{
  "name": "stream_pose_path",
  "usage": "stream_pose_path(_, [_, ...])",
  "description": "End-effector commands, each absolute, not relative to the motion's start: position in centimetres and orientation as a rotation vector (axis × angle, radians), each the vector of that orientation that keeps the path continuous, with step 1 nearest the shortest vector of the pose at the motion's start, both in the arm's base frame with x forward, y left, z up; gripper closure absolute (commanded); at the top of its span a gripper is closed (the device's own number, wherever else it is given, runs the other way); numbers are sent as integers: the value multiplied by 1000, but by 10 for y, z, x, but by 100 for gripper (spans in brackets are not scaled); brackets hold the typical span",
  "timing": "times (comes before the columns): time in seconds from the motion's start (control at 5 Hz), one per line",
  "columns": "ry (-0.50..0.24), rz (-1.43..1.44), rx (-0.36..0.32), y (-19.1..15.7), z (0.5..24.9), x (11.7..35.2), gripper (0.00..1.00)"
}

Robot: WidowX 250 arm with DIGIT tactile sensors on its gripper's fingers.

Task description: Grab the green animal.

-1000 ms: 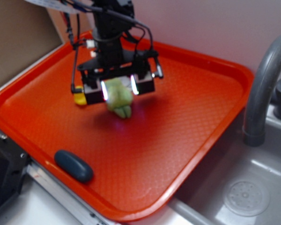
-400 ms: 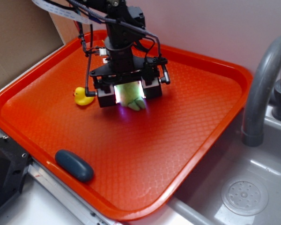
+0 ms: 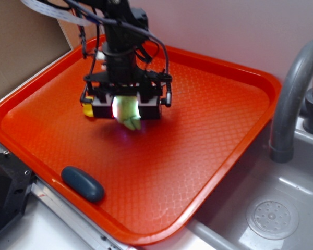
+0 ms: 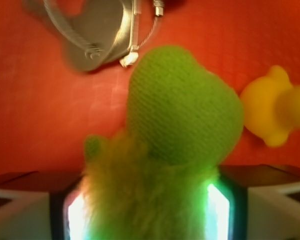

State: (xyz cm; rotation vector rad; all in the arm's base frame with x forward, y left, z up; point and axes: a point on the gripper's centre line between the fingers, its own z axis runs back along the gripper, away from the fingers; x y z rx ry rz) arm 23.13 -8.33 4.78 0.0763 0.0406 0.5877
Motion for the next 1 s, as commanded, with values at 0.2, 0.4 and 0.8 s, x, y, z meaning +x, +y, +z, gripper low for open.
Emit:
stream_pose_path(0.2, [1, -65, -164, -94, 174, 216, 100])
stream_pose_path(0.4, [-68, -85, -174, -99, 208, 204, 100])
stream_pose_path(0.8, [-78, -94, -115, -108, 210, 201, 100])
